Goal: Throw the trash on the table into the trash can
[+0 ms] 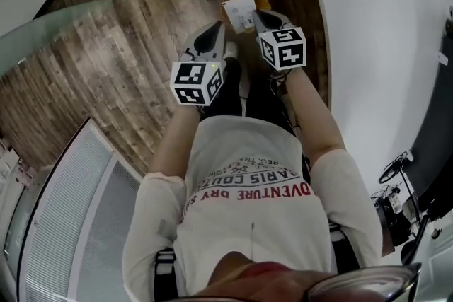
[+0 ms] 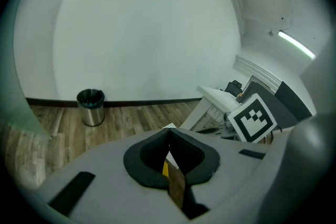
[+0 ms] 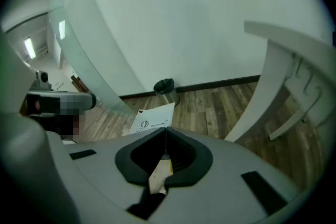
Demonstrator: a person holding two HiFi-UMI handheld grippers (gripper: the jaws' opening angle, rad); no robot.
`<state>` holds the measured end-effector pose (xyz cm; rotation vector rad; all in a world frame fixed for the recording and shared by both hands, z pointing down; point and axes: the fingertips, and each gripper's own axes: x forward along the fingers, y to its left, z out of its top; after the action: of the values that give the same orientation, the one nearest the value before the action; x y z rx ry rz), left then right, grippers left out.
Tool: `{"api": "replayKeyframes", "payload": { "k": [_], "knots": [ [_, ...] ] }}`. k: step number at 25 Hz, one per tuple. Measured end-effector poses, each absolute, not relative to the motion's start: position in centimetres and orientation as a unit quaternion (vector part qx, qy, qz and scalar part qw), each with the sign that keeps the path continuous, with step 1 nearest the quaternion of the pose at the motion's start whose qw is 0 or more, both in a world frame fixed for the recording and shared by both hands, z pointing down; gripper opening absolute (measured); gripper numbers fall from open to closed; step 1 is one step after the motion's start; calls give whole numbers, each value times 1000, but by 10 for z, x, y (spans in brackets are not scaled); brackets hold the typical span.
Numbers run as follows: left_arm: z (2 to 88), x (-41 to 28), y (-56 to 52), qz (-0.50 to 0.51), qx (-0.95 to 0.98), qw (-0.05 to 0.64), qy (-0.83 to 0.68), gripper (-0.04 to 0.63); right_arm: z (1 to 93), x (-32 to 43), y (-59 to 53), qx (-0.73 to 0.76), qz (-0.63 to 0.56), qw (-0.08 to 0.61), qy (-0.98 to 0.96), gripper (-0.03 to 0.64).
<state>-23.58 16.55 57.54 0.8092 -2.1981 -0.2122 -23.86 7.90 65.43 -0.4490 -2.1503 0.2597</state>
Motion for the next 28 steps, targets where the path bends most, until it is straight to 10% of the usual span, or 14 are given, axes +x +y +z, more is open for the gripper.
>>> {"api": "replayKeyframes", "payload": {
  "k": [14, 25, 28],
  "knots": [
    [866, -206, 221, -110, 250, 487, -829, 23, 992, -214, 80, -135, 66, 557, -817, 28],
    [870, -167, 233, -130, 249, 501, -818, 23, 1003, -198, 73, -78, 65, 580, -809, 36],
    [842, -167, 228, -125, 263, 492, -821, 23, 979, -199, 72, -75, 80, 577, -809, 199]
  ]
}}
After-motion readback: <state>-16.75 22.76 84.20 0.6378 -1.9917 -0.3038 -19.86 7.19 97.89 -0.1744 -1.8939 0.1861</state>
